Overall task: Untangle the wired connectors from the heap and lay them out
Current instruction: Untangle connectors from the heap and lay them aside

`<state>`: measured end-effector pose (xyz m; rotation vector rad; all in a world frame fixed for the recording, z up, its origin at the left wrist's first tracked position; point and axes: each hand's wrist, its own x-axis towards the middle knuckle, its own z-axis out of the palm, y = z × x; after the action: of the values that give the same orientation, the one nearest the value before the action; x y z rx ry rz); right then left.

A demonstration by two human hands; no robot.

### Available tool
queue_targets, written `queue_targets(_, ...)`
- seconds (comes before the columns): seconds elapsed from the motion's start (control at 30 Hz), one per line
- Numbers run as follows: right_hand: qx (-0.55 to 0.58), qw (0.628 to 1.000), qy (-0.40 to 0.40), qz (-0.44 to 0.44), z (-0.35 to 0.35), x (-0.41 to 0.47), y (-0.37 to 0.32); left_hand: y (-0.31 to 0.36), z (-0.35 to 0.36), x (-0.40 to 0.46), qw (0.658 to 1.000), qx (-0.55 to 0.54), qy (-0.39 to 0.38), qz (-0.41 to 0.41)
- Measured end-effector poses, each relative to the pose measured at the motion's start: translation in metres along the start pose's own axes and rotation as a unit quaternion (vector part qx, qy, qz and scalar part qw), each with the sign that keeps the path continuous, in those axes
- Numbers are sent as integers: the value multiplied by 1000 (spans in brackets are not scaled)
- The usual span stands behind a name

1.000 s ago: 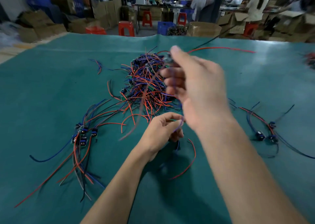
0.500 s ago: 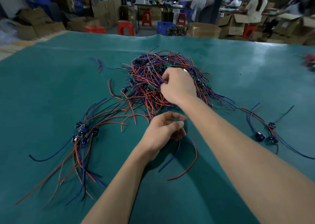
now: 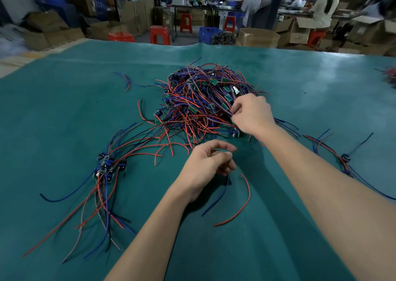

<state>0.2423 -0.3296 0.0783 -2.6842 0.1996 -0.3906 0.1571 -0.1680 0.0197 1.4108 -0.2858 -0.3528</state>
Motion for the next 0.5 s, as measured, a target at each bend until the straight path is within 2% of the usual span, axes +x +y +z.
queue_targets(0.07,98,994,42,29,-12,-5,4,0,0,0,1000,-7,1,-1)
queue_targets(0.13,289,953,47,75,-31,-14,6,1,0,-1,1000,-15,0,-3)
queue_targets(0.23,578,806,2,125,-63,-39,13,2,1,-2,999,-37,-1,-9)
queue_targets(0.3,702,698,-63,123,-71,-60,19,2,1,-1,999,-49,13,-10)
queue_targets(0.37,770,614,-133,109,-61,-82,22,3,1,0,997,-69,23,-9)
queue_targets(0.43,788,579,-172,117,-42,-98,22,4,2,1,995,-96,24,-10)
queue_targets(0.5,776,588,-185,136,-22,-107,18,4,3,0,994,-108,6,-10)
